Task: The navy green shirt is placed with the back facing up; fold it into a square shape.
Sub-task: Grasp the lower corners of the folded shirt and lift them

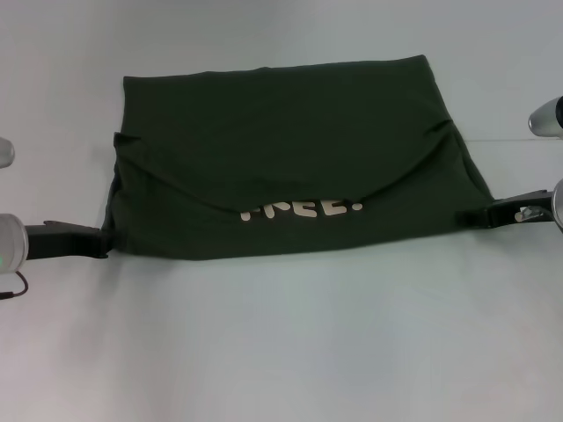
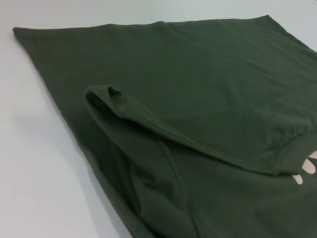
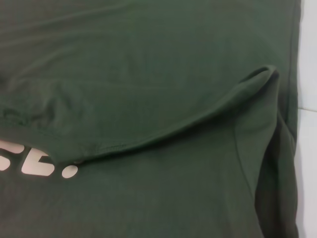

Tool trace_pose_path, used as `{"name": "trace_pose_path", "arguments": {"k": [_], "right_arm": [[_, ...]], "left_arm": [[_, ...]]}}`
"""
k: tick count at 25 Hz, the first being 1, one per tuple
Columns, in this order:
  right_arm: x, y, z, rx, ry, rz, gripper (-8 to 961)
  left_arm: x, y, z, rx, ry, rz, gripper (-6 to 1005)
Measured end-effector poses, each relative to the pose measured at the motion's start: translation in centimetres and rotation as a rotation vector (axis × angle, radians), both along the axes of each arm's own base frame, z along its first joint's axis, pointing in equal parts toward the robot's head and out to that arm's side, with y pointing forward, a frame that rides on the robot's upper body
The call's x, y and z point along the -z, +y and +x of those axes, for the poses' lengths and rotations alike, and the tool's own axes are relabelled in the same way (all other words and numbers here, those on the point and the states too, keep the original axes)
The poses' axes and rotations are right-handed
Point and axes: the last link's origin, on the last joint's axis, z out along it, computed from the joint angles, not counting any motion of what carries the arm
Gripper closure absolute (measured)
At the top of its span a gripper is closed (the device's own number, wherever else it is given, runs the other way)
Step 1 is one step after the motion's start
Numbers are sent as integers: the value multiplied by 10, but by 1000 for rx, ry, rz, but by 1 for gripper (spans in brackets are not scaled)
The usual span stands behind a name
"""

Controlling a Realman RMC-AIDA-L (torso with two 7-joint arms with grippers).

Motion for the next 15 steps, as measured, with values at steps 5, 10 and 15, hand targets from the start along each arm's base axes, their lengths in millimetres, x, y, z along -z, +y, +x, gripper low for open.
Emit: {"name": "trace_pose_path", "arguments": {"k": [5, 10, 15], "right_arm": [[2, -1, 0, 1, 1, -4, 313], [4, -2, 0, 3, 3, -6, 496], [6, -3, 0, 7, 3, -23, 523]], "left_arm": [[0, 0, 0, 0, 1, 2, 999], [0, 1, 0, 0, 1, 2, 999], [1, 1, 1, 1, 1, 1, 999]]}}
